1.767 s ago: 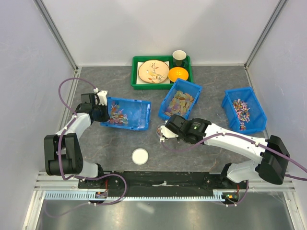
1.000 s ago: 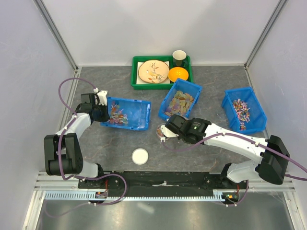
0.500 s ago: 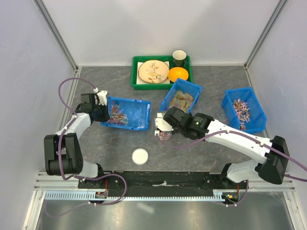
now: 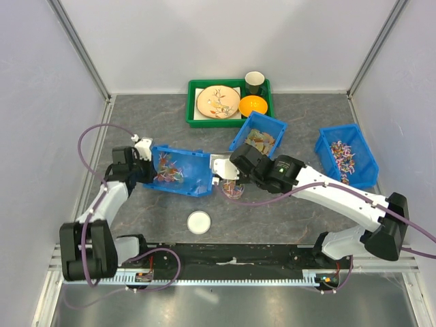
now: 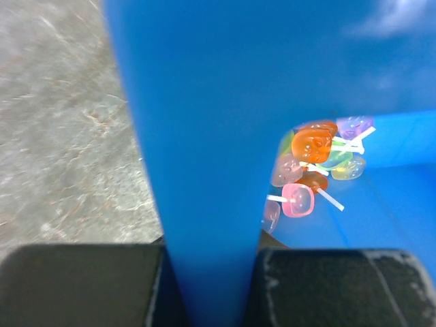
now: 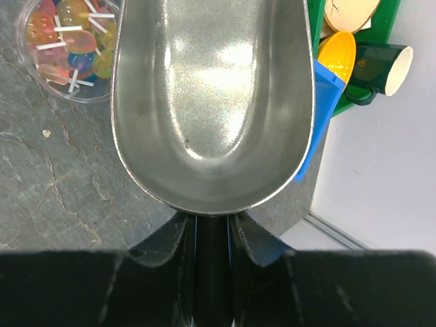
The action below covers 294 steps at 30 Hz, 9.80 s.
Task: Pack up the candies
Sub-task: Place the fake candies in the packing bottle, then scoop the fake candies from the storage box, then place the fake candies in the packing bottle.
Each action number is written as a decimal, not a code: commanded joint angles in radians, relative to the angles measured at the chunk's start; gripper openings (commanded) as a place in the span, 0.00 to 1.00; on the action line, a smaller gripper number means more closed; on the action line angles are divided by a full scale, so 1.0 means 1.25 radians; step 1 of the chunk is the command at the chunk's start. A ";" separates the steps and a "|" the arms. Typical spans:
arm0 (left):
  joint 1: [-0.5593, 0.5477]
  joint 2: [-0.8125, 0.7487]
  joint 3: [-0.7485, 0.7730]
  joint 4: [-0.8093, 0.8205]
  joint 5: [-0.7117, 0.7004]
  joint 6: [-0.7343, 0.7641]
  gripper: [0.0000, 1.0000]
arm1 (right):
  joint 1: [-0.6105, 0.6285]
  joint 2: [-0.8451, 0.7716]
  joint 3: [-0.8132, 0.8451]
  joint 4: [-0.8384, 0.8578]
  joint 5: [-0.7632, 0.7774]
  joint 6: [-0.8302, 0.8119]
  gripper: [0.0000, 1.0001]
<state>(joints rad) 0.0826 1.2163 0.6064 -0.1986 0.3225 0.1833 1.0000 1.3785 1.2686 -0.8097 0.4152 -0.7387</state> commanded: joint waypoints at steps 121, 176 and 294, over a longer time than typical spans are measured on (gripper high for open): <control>0.001 0.053 0.054 0.086 -0.075 -0.006 0.02 | 0.129 0.760 0.620 0.110 -0.211 0.105 0.00; 0.000 0.066 0.052 0.093 -0.083 -0.002 0.01 | -0.034 0.581 0.425 0.158 -0.384 0.136 0.00; -0.023 0.182 0.312 -0.220 -0.100 -0.057 0.02 | -0.211 -0.055 -0.043 0.043 -0.375 0.020 0.00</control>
<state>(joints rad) 0.0547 1.4273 0.8986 -0.4438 0.1322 0.1535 0.7582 1.3712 1.2606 -0.7532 -0.0780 -0.6640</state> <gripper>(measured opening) 0.140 0.272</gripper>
